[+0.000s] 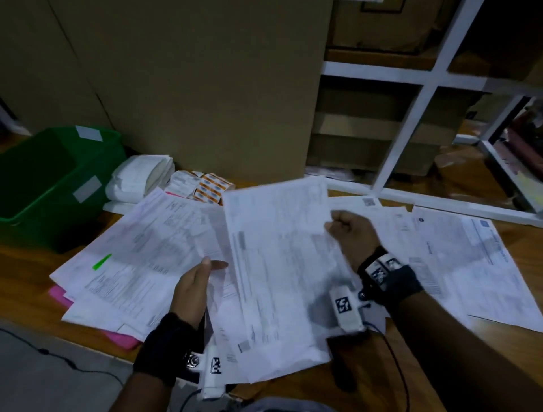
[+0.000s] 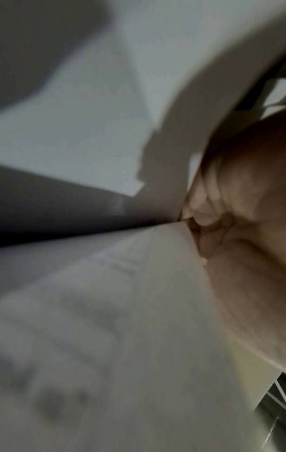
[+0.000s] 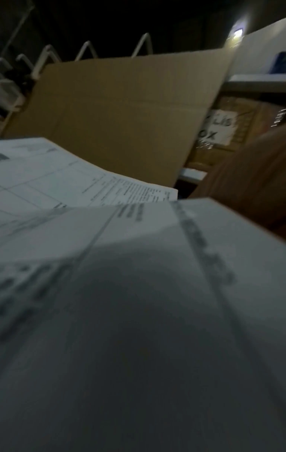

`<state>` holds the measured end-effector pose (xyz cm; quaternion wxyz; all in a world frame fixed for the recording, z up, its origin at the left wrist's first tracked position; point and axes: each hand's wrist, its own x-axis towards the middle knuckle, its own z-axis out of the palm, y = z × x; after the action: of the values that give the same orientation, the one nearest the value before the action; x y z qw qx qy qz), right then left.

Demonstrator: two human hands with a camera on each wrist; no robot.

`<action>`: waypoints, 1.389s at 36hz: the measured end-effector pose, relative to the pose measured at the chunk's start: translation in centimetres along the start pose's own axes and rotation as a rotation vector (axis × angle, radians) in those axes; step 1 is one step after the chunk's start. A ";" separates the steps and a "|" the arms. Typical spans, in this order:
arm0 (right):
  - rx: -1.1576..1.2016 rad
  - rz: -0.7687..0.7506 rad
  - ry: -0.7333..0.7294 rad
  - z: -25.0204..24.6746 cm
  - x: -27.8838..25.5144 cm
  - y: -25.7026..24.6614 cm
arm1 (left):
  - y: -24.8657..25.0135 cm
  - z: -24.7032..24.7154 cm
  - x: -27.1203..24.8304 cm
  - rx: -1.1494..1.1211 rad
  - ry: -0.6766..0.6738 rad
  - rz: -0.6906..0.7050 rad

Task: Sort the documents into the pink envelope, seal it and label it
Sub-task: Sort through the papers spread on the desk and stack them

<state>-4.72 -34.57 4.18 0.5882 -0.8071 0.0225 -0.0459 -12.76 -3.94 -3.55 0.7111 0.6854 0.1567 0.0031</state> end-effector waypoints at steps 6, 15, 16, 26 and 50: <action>-0.201 0.104 -0.163 3.7 -0.8 4.5 | 0.0 0.2 -0.1 0.220 -0.040 0.112; -0.264 0.132 -0.138 3.9 -1.3 3.8 | 0.0 0.4 -0.7 0.298 -0.188 0.283; -0.261 0.126 -0.120 3.9 -1.3 3.8 | 0.1 0.5 -0.8 0.309 -0.193 0.300; -0.146 0.114 -0.160 4.0 -2.4 3.6 | 2.3 1.9 -1.4 0.260 -0.332 0.328; -0.059 -0.127 -0.131 -0.8 -2.9 -1.1 | 7.6 4.3 -0.7 0.318 -0.323 0.636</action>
<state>-7.66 -34.79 5.30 0.5605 -0.8250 -0.0662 -0.0294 -10.89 -7.83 4.10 0.5752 0.7929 -0.1793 0.0911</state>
